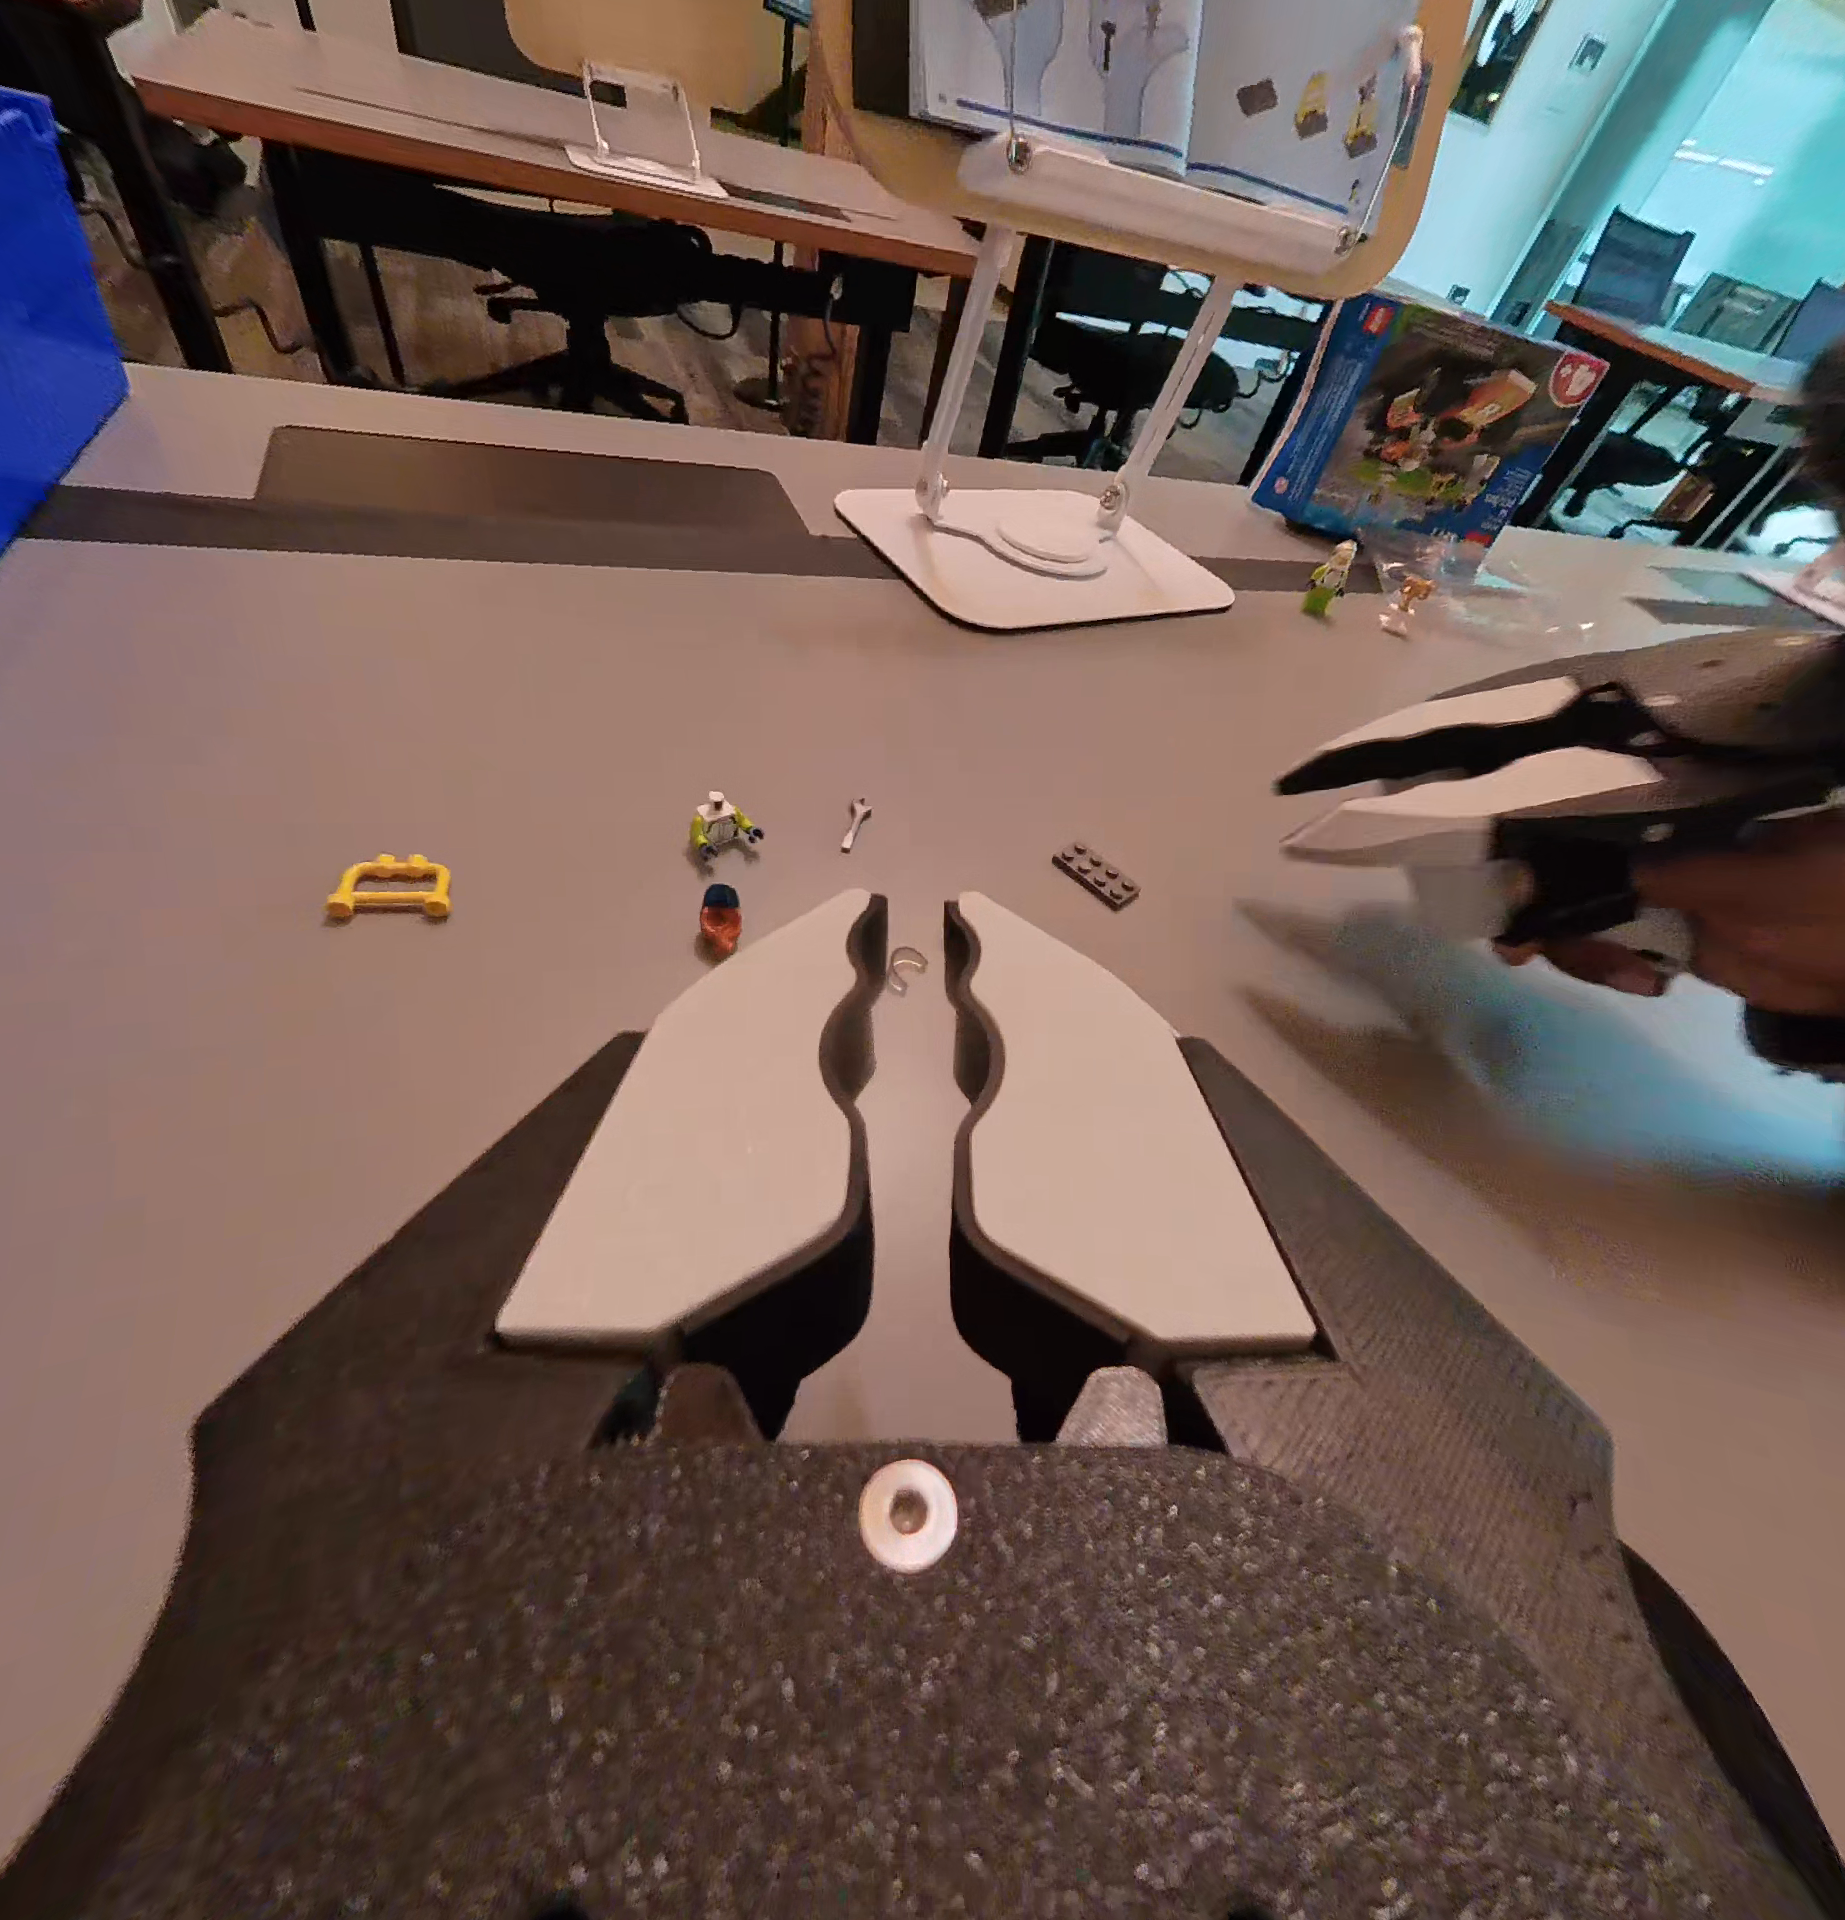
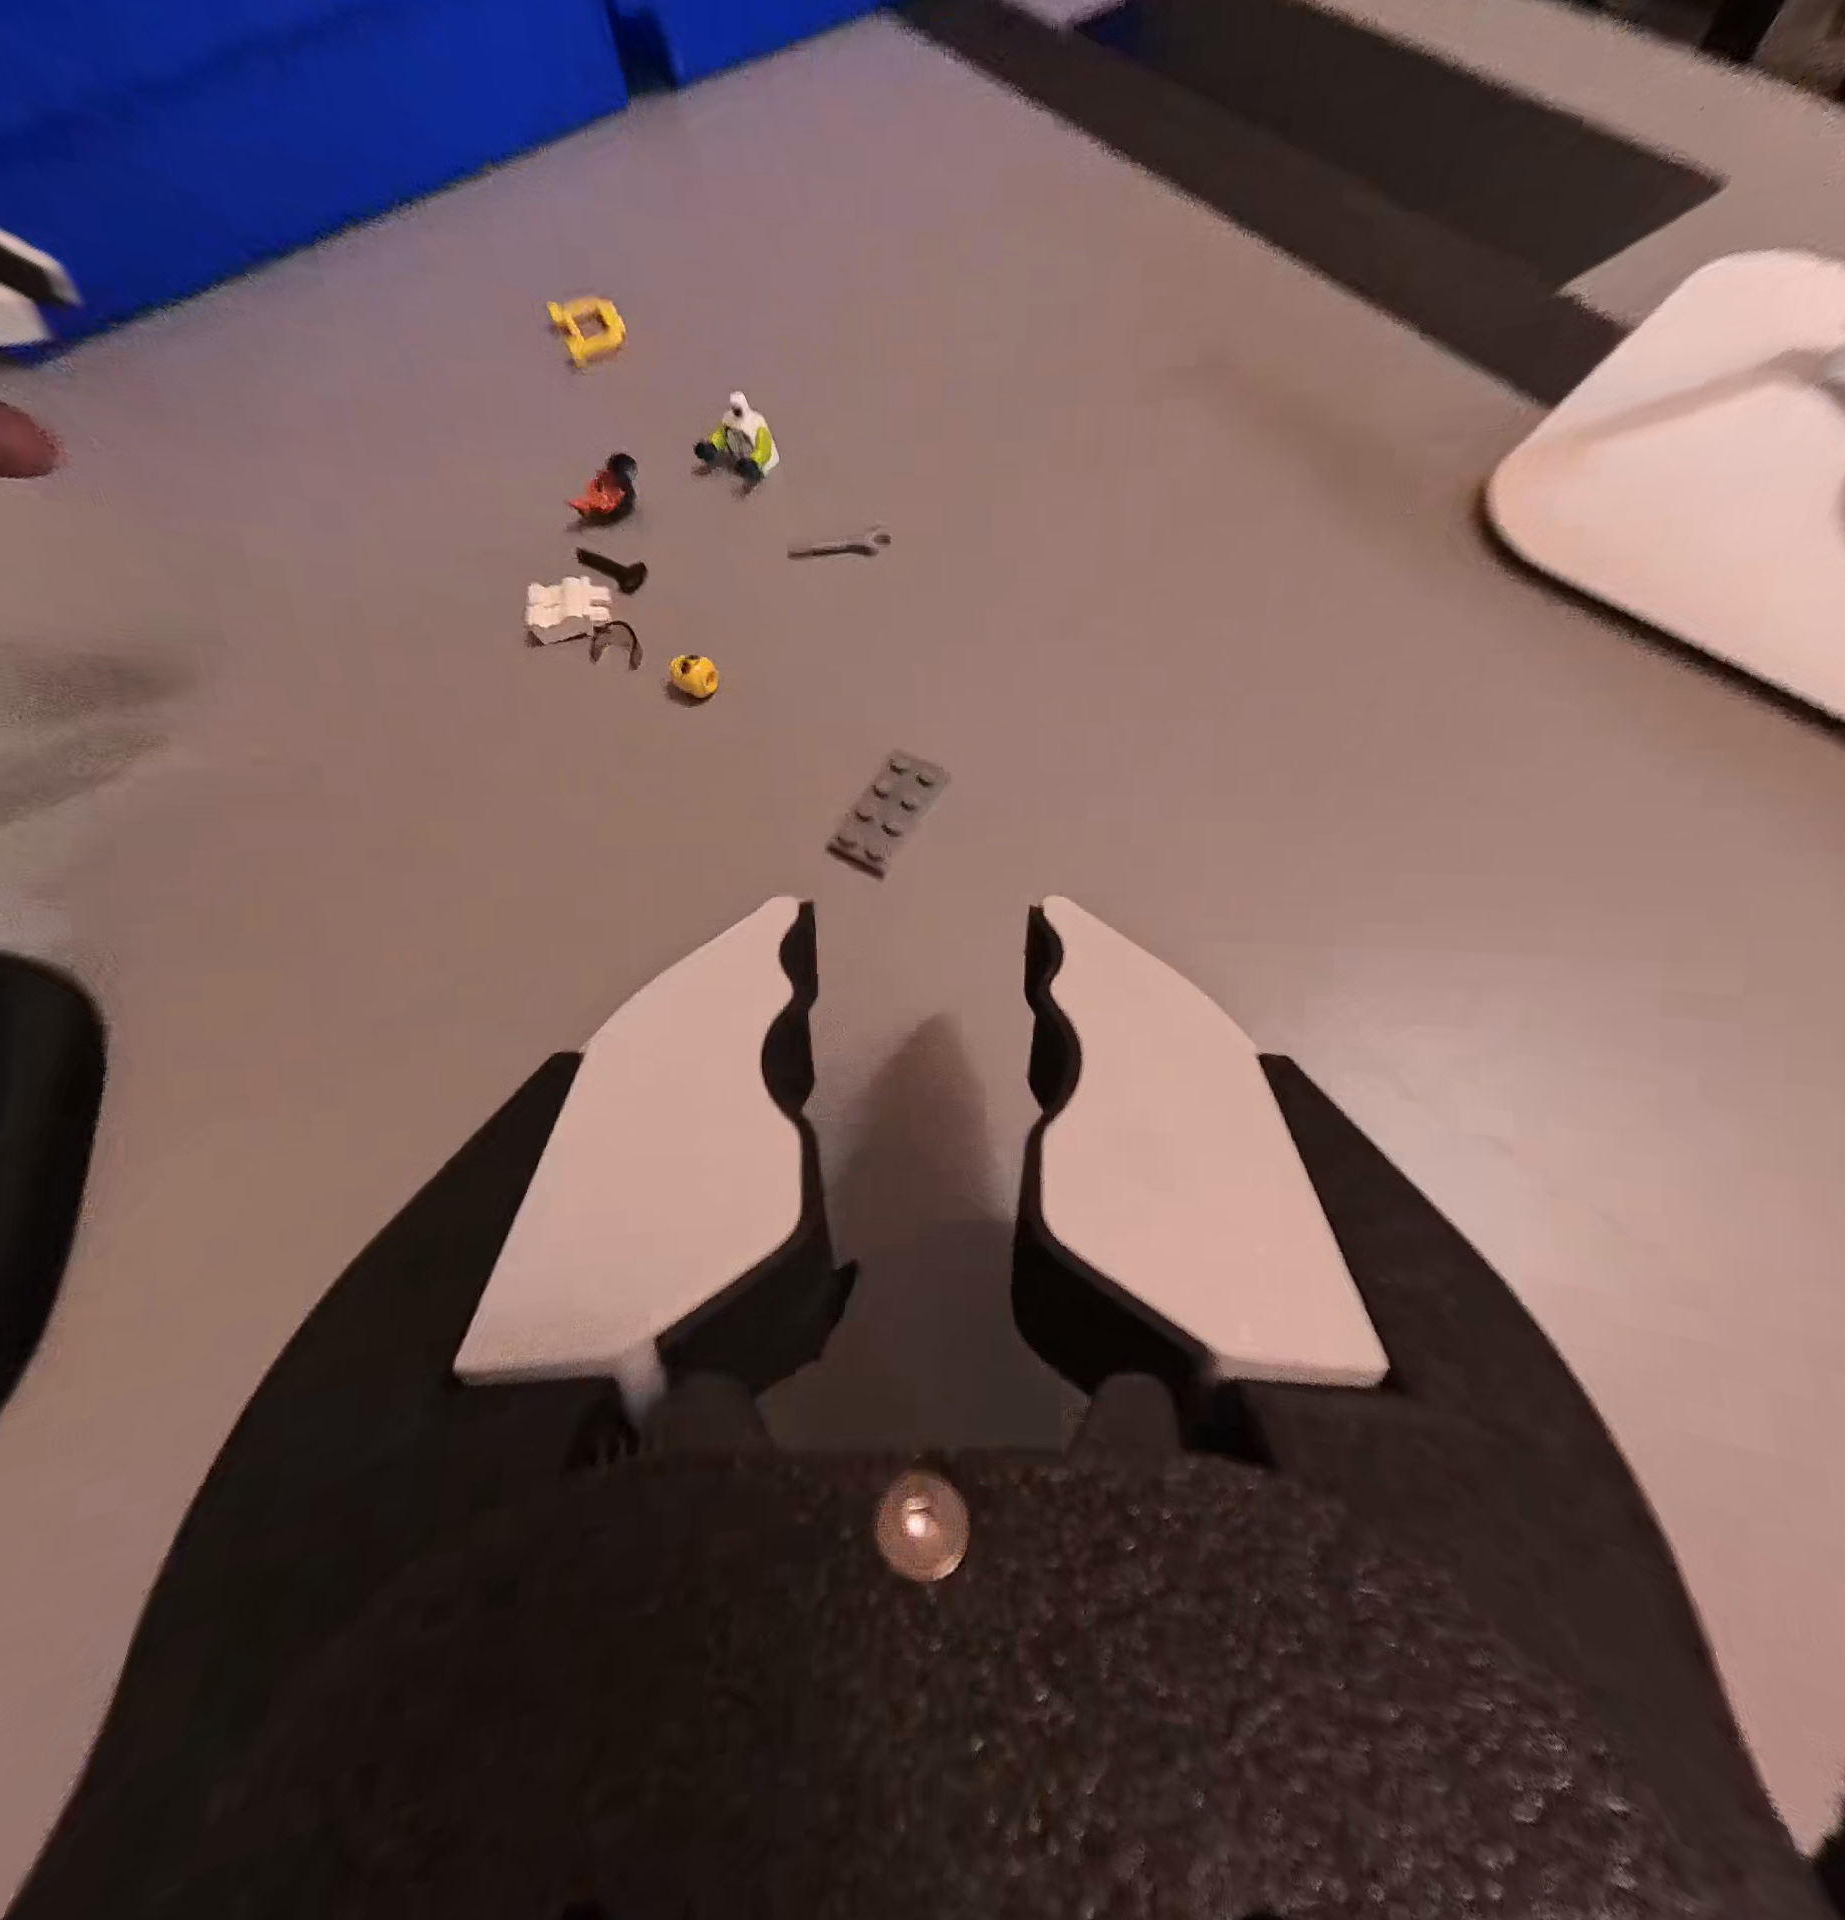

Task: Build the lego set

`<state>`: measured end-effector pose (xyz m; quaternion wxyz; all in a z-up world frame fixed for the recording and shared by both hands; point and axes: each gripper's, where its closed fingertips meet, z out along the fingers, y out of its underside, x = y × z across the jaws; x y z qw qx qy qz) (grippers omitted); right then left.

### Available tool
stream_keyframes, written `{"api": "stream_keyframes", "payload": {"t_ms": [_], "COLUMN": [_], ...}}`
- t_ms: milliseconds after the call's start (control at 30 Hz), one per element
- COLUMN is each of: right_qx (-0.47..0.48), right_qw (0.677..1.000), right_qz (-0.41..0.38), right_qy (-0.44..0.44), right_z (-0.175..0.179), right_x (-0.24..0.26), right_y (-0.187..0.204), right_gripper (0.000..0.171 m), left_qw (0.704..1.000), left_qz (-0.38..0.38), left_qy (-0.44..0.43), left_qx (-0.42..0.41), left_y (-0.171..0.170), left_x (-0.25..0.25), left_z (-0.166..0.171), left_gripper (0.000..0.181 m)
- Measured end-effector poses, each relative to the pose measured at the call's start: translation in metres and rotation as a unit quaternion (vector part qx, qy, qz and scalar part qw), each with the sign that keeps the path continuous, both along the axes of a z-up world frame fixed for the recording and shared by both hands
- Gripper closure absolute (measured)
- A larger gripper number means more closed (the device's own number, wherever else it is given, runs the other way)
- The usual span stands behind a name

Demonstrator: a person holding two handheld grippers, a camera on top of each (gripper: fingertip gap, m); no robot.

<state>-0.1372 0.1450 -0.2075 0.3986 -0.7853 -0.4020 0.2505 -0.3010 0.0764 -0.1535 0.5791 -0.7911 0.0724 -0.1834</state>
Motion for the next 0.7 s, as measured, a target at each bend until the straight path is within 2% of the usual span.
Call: {"api": "stream_keyframes", "payload": {"t_ms": [167,300,533,700], "right_qx": [-0.046,-0.052,-0.070,-0.071], "right_qw": [0.996,0.991,0.978,0.973], "right_qz": [-0.001,-0.019,0.037,0.102], "right_qy": [-0.082,-0.125,-0.194,-0.194], "right_z": [-0.031,-0.038,-0.041,-0.041], "right_x": [-0.044,-0.048,-0.052,-0.050], "right_y": [0.011,0.023,0.017,0.016], "right_gripper": [0.130,0.140,0.154,0.155], "left_qw": [1.000,0.999,0.998,0.998], "left_qz": [-0.008,-0.020,-0.039,-0.052], "left_qy": [-0.020,-0.039,-0.045,-0.026], "left_qx": [0.009,0.013,0.012,0.009], "left_y": [-0.003,-0.005,-0.003,-0.004], "left_x": [-0.007,-0.007,0.000,0.009], "left_z": [0.003,0.000,-0.004,-0.001], "left_gripper": [0.172,0.172,0.173,0.173]}}
